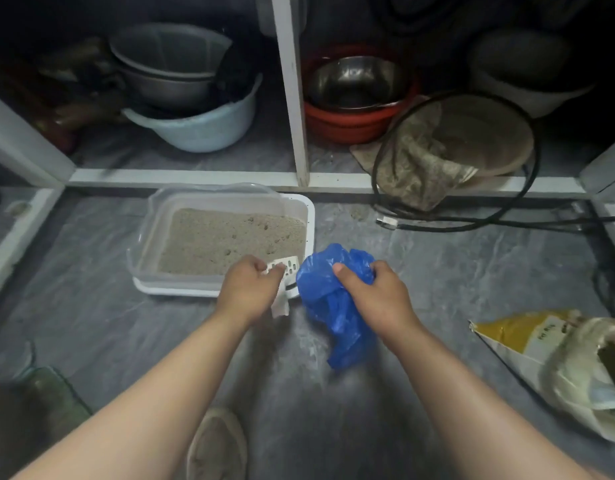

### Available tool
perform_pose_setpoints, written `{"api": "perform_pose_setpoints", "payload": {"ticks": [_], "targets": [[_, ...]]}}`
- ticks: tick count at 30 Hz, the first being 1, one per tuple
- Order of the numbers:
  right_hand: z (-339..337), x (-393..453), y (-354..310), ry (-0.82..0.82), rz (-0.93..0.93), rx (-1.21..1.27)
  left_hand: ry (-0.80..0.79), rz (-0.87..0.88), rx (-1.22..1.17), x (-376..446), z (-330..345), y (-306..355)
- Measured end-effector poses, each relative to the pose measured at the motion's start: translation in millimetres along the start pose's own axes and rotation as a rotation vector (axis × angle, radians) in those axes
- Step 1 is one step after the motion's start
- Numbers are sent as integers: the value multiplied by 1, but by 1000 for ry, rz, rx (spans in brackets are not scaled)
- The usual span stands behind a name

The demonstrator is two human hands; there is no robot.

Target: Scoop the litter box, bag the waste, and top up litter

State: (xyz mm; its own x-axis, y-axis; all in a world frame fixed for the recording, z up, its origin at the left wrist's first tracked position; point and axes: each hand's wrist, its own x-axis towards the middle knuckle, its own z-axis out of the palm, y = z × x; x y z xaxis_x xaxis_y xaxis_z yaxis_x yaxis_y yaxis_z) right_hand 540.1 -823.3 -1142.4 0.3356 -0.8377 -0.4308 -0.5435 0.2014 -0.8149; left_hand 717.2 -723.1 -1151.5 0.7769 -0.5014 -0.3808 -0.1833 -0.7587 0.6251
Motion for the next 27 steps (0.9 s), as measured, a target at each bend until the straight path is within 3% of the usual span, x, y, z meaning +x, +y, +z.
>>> {"api": "perform_pose_setpoints", "payload": {"ticks": [1, 3, 6, 9, 13, 17, 20, 24, 27], "targets": [[-1, 2, -6, -3, 8, 25, -51, 87, -79, -8, -7, 19], [-4, 7, -17, -26, 21, 69, -309, 188, -178, -32, -21, 59], [-7, 9, -36, -145, -10, 193, -500, 305, 18, -59, -41, 94], [-15, 5, -47, -302, -47, 401, -399, 443, 178, -71, -61, 108], [-30, -2, -53, -407, -82, 420, -243, 447, 187, -63, -85, 99], [-50, -5, -41, -363, -63, 353, -62, 472, 290, -47, -90, 94], [-57, 2, -30, -269, -22, 329, 29, 625, 437, -45, -78, 109], [-57, 4, -31, -245, -15, 376, -97, 765, 514, -62, -53, 118], [-50, -4, -38, -374, -32, 445, -193, 582, 430, -64, -39, 105]]}}
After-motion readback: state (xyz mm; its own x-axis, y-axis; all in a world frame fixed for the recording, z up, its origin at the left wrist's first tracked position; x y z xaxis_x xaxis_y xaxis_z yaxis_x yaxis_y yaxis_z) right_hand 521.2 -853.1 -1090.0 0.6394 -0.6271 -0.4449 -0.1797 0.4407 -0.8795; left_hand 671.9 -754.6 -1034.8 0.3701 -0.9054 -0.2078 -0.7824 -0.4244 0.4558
